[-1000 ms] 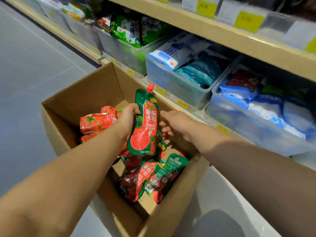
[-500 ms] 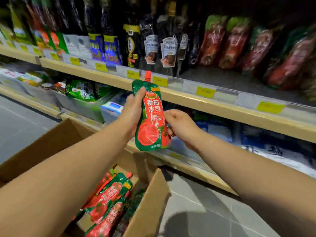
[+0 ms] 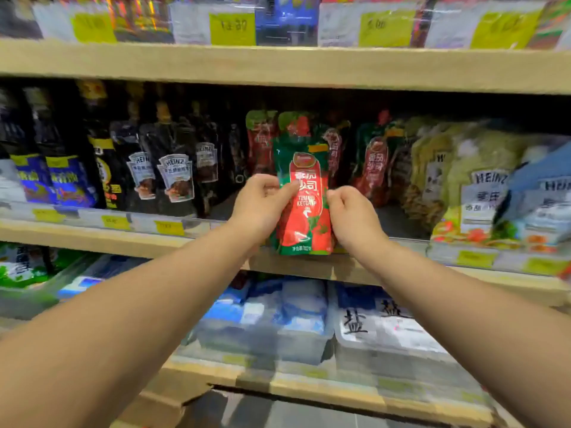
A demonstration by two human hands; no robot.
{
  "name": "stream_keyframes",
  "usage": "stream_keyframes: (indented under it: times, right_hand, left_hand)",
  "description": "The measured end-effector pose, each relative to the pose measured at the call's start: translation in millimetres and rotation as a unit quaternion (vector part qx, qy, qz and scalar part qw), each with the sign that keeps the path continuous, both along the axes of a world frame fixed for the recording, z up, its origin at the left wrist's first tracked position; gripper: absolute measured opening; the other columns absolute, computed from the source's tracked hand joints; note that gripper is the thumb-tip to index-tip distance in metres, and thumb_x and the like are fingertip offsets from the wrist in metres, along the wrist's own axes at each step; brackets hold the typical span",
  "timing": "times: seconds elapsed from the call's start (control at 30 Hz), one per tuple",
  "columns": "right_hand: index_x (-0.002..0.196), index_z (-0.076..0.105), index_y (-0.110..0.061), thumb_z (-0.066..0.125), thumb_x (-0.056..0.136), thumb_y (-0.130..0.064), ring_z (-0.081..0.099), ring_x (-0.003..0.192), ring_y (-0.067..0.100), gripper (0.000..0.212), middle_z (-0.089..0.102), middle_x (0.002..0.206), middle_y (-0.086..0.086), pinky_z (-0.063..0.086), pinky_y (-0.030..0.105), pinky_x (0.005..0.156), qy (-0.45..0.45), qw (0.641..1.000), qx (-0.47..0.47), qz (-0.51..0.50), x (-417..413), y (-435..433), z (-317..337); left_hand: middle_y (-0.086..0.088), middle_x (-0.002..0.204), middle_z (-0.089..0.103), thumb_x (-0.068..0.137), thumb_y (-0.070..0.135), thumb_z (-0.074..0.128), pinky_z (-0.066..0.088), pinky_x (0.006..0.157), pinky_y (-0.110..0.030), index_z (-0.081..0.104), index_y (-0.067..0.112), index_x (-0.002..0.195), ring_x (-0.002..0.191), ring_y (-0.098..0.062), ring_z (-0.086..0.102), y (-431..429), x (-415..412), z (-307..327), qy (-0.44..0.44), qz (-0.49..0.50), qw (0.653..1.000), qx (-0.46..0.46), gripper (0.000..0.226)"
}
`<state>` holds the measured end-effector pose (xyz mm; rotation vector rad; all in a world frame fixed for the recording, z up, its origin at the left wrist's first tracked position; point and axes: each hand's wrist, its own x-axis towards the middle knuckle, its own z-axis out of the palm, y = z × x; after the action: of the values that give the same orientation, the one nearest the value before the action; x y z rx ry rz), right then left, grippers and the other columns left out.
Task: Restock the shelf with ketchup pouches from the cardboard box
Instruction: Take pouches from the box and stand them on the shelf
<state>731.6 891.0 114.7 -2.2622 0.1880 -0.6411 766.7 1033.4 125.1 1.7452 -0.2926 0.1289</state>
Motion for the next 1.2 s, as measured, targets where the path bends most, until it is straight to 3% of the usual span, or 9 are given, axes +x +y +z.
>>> stream_keyframes:
  times: [0.13, 0.3, 0.43, 0.63, 0.73, 0.8, 0.9, 1.03, 1.2]
  right_hand:
    - [0.103, 0.059, -0.012, 0.037, 0.096, -0.028, 0.056, 0.086, 0.028, 0.029, 0.063, 0.100, 0.011, 0.040, 0.031, 0.070, -0.009, 0.999, 0.006, -0.037, 26, -27, 15]
    - [0.108, 0.056, -0.009, 0.033, 0.098, -0.033, 0.057, 0.079, 0.027, 0.035, 0.062, 0.091, 0.012, 0.043, 0.031, 0.068, 0.016, 0.997, -0.026, -0.072, 57, -44, 26]
    - [0.109, 0.053, -0.010, 0.031, 0.099, -0.032, 0.067, 0.085, 0.031, 0.033, 0.069, 0.093, 0.016, 0.054, 0.041, 0.079, 0.073, 0.995, -0.050, -0.056, 67, -49, 13]
    - [0.098, 0.052, -0.008, 0.038, 0.097, -0.029, 0.070, 0.078, 0.028, 0.025, 0.069, 0.092, 0.015, 0.055, 0.046, 0.081, 0.085, 0.995, 0.047, -0.023, 66, -51, 7]
    - [0.096, 0.050, -0.012, 0.046, 0.094, -0.029, 0.067, 0.088, 0.033, 0.017, 0.067, 0.099, 0.017, 0.054, 0.049, 0.084, 0.073, 0.991, 0.103, -0.040, 63, -48, 6]
    - [0.095, 0.051, -0.013, 0.047, 0.091, -0.019, 0.068, 0.080, 0.024, 0.008, 0.067, 0.090, 0.010, 0.057, 0.039, 0.075, 0.078, 0.989, 0.118, -0.030, 58, -49, 2]
    - [0.101, 0.057, -0.012, 0.046, 0.087, -0.005, 0.063, 0.057, 0.002, 0.019, 0.063, 0.075, -0.001, 0.051, 0.014, 0.051, 0.114, 0.985, 0.127, 0.010, 49, -48, 3]
    - [0.119, 0.058, -0.002, 0.039, 0.093, -0.005, 0.060, 0.107, 0.032, 0.032, 0.062, 0.118, 0.018, 0.048, 0.037, 0.092, 0.127, 0.982, 0.136, -0.020, 64, -47, 11]
    - [0.134, 0.046, -0.008, 0.036, 0.095, -0.010, 0.046, 0.128, 0.028, 0.041, 0.048, 0.142, 0.009, 0.036, 0.036, 0.109, 0.127, 0.987, 0.097, -0.007, 82, -56, 4]
  left_hand:
    - [0.005, 0.098, 0.064, 0.078, 0.047, 0.066, 0.052, 0.067, -0.022, 0.058, 0.017, 0.113, 0.082, -0.008, 0.063, -27, 21, 10, -0.039, 0.043, 0.997, 0.050, 0.047]
    - [-0.006, 0.116, 0.066, 0.080, 0.038, 0.068, 0.050, 0.092, -0.034, 0.061, 0.012, 0.118, 0.102, -0.023, 0.064, -55, 57, 20, -0.050, 0.072, 0.993, 0.080, 0.047]
    - [-0.016, 0.123, 0.063, 0.083, 0.021, 0.066, 0.043, 0.103, -0.035, 0.058, 0.001, 0.121, 0.115, -0.030, 0.058, -69, 70, -2, -0.014, 0.072, 0.994, 0.077, 0.043]
    - [-0.016, 0.124, 0.061, 0.081, 0.014, 0.069, 0.042, 0.092, -0.024, 0.055, 0.002, 0.124, 0.113, -0.026, 0.058, -65, 68, -19, -0.020, 0.054, 0.997, 0.043, 0.047]
    - [-0.009, 0.115, 0.059, 0.077, 0.016, 0.072, 0.044, 0.085, -0.026, 0.052, 0.006, 0.122, 0.108, -0.023, 0.056, -55, 63, -21, -0.016, 0.060, 0.996, 0.071, 0.051]
    - [-0.004, 0.106, 0.060, 0.074, 0.016, 0.072, 0.046, 0.083, -0.028, 0.052, 0.009, 0.118, 0.101, -0.020, 0.057, -48, 60, -22, -0.019, 0.052, 0.991, 0.124, 0.049]
    - [-0.008, 0.102, 0.067, 0.075, 0.011, 0.067, 0.051, 0.088, -0.032, 0.054, 0.009, 0.119, 0.098, -0.022, 0.062, -48, 59, -25, -0.002, 0.024, 0.982, 0.188, 0.045]
    - [-0.013, 0.108, 0.068, 0.081, 0.011, 0.061, 0.049, 0.094, -0.036, 0.059, 0.007, 0.117, 0.103, -0.028, 0.062, -59, 65, -23, -0.020, 0.012, 0.975, 0.220, 0.036]
    - [-0.010, 0.114, 0.066, 0.088, 0.015, 0.049, 0.047, 0.091, -0.029, 0.060, 0.010, 0.116, 0.107, -0.027, 0.060, -78, 84, -22, -0.039, -0.014, 0.949, 0.313, 0.031]
